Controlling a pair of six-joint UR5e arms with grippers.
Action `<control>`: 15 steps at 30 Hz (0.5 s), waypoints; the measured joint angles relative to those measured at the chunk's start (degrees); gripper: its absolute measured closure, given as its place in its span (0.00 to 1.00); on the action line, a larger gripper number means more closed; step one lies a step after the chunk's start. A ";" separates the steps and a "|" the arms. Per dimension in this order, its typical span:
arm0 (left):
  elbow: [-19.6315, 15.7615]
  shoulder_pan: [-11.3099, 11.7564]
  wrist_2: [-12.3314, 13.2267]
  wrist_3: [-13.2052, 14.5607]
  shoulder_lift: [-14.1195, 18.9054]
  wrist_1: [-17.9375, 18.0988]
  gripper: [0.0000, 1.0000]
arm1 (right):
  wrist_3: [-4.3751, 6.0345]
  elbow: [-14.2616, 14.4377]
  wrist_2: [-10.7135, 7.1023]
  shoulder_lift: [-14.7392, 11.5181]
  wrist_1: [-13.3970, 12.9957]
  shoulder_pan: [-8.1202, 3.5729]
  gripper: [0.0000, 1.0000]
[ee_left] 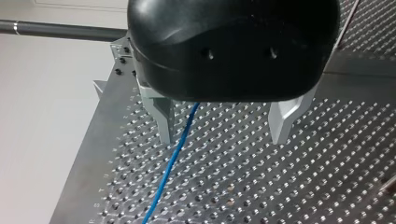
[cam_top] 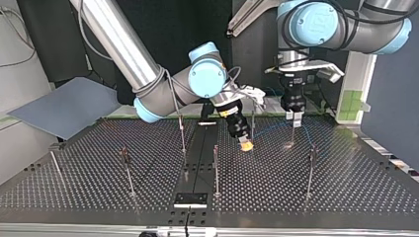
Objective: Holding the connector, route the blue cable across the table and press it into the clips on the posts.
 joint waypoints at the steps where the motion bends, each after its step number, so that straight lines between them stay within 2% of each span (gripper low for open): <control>1: 0.13 0.00 -0.24 0.18 -0.27 0.47 0.00 | 0.00 0.00 0.00 0.00 0.00 0.00 1.00; 15: 2.30 0.30 -1.34 2.23 -3.98 2.49 0.00 | -0.01 0.00 -0.15 -0.04 0.06 0.00 1.00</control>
